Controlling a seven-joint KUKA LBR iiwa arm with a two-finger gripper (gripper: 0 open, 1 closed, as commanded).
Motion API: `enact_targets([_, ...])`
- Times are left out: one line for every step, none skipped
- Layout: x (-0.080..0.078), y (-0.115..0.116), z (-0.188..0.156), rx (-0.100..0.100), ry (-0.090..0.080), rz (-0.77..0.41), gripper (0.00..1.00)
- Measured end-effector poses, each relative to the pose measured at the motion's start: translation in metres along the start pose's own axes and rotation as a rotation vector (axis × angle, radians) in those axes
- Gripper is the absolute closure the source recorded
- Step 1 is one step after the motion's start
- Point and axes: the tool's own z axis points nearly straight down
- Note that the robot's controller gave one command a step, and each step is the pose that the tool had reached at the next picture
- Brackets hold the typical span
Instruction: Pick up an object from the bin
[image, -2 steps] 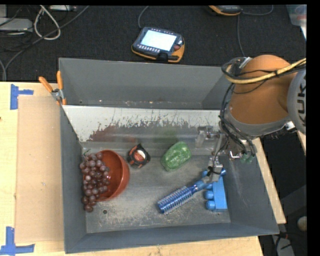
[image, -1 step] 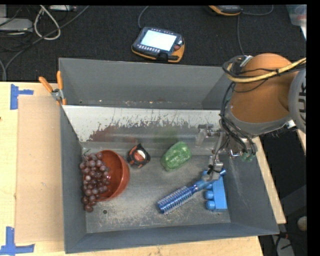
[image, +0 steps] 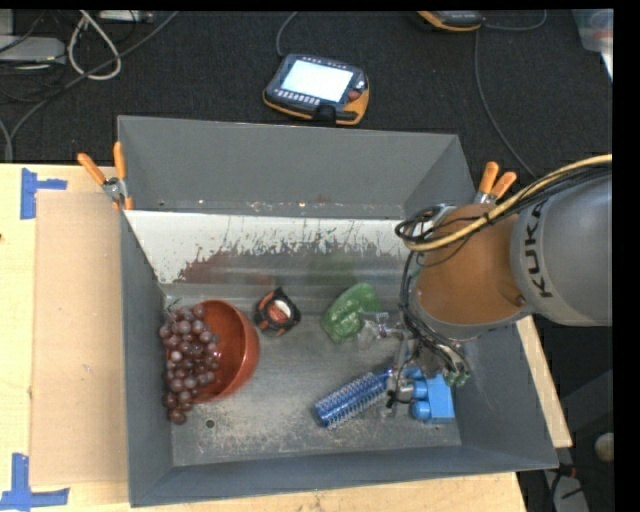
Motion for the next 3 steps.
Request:
enact_targets([0.008,0.009,-0.045,0.001,-0.009,0.037,0.00])
enact_targets([0.009,0.020,0.010,-0.003,0.011,0.019,0.00])
enact_targets([-0.003,0.003,0.039,0.002,-0.011,-0.105,0.00])
